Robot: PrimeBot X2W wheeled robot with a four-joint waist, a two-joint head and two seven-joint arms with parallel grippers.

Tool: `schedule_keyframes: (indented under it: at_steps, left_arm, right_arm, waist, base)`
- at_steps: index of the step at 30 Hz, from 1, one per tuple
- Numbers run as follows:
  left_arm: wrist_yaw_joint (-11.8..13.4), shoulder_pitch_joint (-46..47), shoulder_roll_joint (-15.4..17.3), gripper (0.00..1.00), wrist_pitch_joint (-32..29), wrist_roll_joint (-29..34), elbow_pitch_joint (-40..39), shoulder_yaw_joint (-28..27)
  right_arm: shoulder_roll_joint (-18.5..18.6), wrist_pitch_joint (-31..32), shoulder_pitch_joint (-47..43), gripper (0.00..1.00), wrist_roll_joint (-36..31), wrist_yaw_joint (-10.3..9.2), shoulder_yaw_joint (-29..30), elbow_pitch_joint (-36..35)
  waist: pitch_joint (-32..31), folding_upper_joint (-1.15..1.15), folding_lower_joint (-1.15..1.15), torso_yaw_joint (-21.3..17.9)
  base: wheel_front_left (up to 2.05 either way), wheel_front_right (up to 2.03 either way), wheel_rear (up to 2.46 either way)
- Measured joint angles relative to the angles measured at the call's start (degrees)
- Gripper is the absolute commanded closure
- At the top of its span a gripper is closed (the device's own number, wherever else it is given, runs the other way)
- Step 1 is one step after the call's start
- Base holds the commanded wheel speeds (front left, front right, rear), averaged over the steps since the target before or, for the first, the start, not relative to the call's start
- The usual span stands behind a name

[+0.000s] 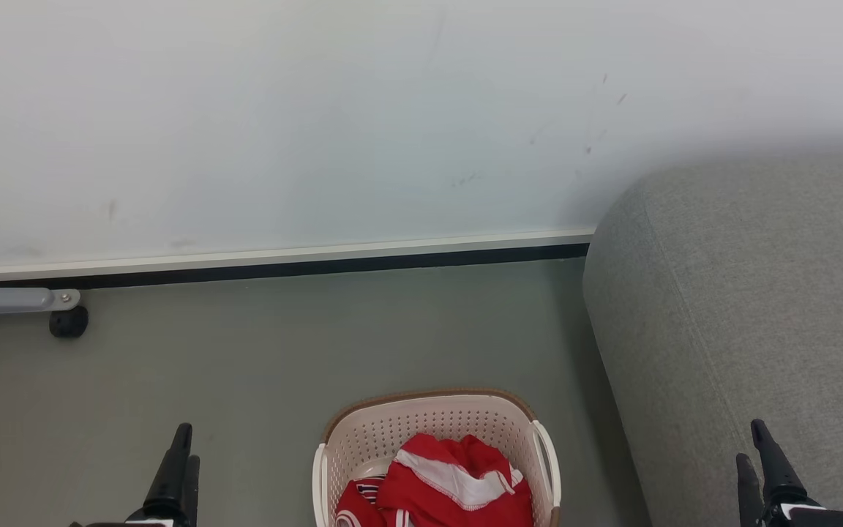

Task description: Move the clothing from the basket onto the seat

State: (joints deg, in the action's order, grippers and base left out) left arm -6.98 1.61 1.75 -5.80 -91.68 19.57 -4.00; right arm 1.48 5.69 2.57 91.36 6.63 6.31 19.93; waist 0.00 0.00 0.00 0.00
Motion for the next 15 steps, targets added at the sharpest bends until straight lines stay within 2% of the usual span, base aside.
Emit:
schedule_keyframes:
  at_steps: [8, 15]
  left_arm:
    - [0.2, 0.0, 0.0, 0.00, 1.5, 1.6, -1.0, 1.3]
    - [1.1, 0.0, 0.0, 0.00, 3.0, 5.2, -2.4, 1.8]
  right_arm:
    - [0.0, -1.5, -0.1, 0.00, -1.6, -0.16, -1.0, -0.7]
    - [0.0, -2.8, -0.2, 0.00, -5.6, -1.53, -1.9, -2.0]
  waist:
    - [-0.5, 0.00, 0.00, 0.0]
    - [-0.8, 0.00, 0.00, 0.0]
  base:
    - [0.00, 0.00, 0.00]
    - [0.00, 0.00, 0.00]
